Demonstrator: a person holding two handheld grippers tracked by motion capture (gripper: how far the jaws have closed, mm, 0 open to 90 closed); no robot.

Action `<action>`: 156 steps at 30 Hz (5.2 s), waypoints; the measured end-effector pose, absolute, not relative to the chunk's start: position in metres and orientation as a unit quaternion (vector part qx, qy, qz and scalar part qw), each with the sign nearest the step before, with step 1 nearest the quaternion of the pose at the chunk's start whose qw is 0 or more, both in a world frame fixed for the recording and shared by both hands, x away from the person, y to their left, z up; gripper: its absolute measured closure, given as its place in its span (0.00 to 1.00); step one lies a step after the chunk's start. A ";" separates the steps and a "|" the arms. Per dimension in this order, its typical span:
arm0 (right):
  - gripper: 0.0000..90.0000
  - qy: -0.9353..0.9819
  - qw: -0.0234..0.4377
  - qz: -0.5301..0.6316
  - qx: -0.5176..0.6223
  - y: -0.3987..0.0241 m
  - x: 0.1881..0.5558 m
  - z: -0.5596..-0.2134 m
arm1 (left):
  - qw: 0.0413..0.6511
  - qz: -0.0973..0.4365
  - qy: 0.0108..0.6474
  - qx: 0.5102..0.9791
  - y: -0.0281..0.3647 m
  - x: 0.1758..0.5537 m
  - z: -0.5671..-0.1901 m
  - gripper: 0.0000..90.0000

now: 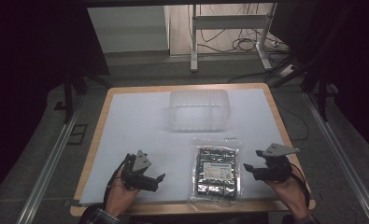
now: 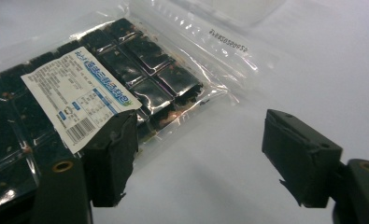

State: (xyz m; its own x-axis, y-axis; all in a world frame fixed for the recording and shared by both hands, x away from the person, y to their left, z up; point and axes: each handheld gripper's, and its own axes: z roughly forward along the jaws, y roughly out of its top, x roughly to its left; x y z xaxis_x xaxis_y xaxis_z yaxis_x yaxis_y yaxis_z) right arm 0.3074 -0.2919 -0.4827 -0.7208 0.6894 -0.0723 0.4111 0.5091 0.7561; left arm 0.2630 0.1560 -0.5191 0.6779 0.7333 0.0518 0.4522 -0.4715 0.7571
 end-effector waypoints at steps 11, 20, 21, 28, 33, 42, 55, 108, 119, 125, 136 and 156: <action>0.32 0.860 0.168 0.364 0.317 -0.287 0.307 -0.486 | 0.361 0.212 0.341 0.842 0.154 0.258 -0.522 0.01; 0.42 0.860 0.159 0.367 0.316 -0.286 0.306 -0.486 | 0.378 0.218 0.345 0.831 0.159 0.258 -0.519 0.01; 0.44 0.861 0.157 0.367 0.315 -0.286 0.305 -0.486 | 0.379 0.218 0.345 0.831 0.159 0.258 -0.519 0.01; 0.59 0.870 0.145 0.365 0.299 -0.284 0.303 -0.487 | 0.378 0.216 0.343 0.832 0.159 0.258 -0.520 0.01; 0.79 0.884 0.114 0.359 0.277 -0.278 0.301 -0.489 | 0.376 0.212 0.343 0.834 0.158 0.259 -0.521 0.01; 0.99 0.900 0.048 0.365 0.235 -0.273 0.298 -0.495 | 0.375 0.208 0.341 0.837 0.159 0.260 -0.522 0.01; 0.99 0.923 0.015 0.325 0.206 -0.264 0.296 -0.507 | 0.371 0.203 0.343 0.839 0.157 0.261 -0.524 0.01; 0.99 0.938 -0.009 0.325 0.123 -0.177 0.293 -0.516 | 0.364 0.213 0.345 0.838 0.157 0.265 -0.524 0.02; 0.94 0.934 -0.009 0.332 0.131 -0.181 0.295 -0.510 | 0.365 0.212 0.346 0.838 0.157 0.265 -0.524 0.02; 0.91 0.927 0.002 0.341 0.155 -0.187 0.300 -0.503 | 0.364 0.213 0.346 0.838 0.157 0.265 -0.524 0.02; 0.84 0.903 0.032 0.370 0.218 -0.206 0.319 -0.487 | 0.363 0.212 0.346 0.839 0.157 0.266 -0.525 0.02; 0.71 0.880 0.087 0.385 0.264 -0.219 0.353 -0.469 | 0.360 0.212 0.342 0.842 0.155 0.267 -0.525 0.02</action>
